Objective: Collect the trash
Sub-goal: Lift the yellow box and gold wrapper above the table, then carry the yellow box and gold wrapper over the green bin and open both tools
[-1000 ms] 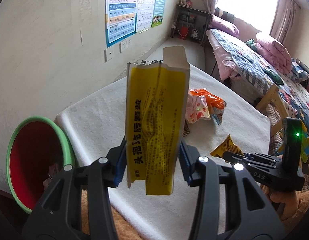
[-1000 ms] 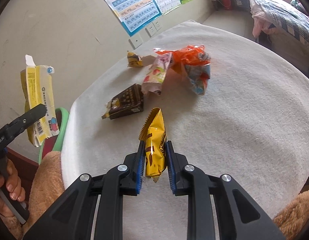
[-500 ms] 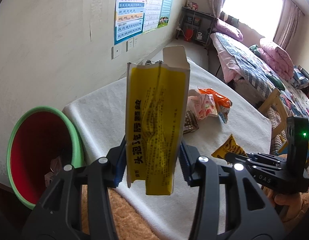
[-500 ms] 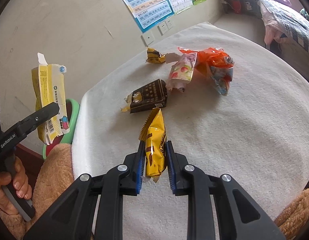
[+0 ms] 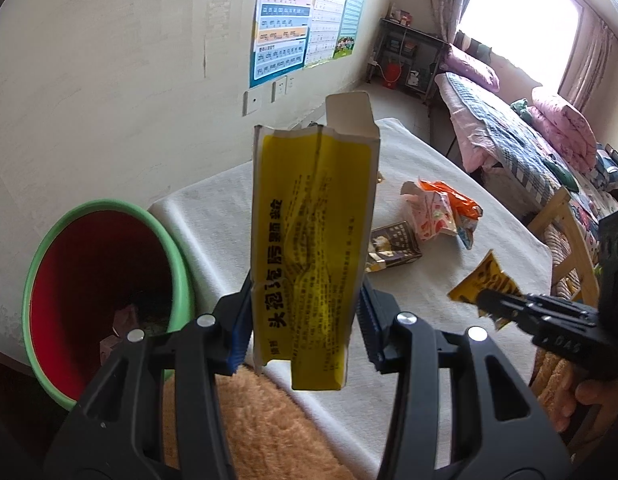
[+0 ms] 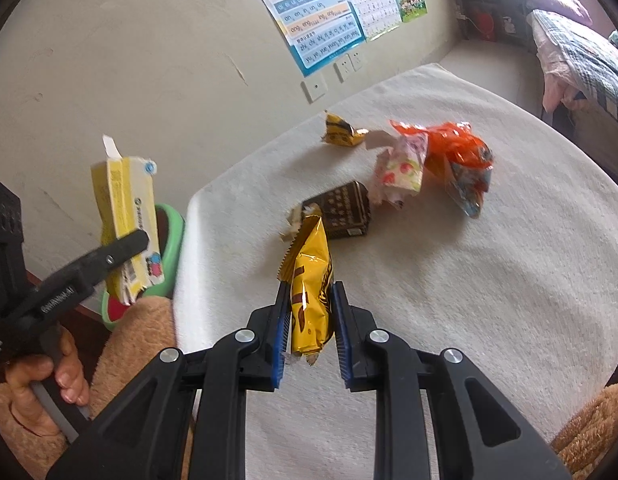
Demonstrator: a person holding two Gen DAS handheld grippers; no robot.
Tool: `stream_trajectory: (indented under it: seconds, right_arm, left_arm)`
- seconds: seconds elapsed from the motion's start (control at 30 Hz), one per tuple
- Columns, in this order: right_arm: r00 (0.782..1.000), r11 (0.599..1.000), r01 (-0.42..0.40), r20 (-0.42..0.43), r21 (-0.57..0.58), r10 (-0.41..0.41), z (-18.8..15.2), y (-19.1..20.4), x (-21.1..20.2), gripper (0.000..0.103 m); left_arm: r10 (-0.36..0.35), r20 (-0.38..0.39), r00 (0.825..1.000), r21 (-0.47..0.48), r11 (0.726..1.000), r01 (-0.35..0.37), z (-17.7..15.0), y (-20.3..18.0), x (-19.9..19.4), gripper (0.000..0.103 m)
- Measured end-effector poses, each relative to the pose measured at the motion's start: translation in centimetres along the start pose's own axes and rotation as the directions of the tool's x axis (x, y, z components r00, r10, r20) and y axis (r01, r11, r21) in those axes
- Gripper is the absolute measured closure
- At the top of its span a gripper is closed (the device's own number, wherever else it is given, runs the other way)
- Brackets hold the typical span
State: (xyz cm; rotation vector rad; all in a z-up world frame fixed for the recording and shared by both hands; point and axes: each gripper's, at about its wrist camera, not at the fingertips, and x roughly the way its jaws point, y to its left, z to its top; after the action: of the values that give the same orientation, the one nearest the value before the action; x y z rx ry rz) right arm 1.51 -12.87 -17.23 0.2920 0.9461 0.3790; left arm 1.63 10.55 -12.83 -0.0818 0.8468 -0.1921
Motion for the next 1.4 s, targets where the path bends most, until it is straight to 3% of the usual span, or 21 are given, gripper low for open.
stream_trajectory:
  seconds: [0.73,1.4]
  right_arm:
    - [1.0,0.997,-0.02,0.005,-0.073,0.02,2.6,4.6,0.6,0.082]
    - [0.999,0.966,-0.041,-0.028,-0.257,0.034,4.1,12.1,3.2,0.082]
  left_arm:
    - [0.072,0.012,0.997,-0.104,0.992,-0.07,-0.8,5.2,-0.6,0.059]
    - [0.163,0.005,0.987,-0.223,0.962,-0.158,-2.7,11.7,-2.2,0.059]
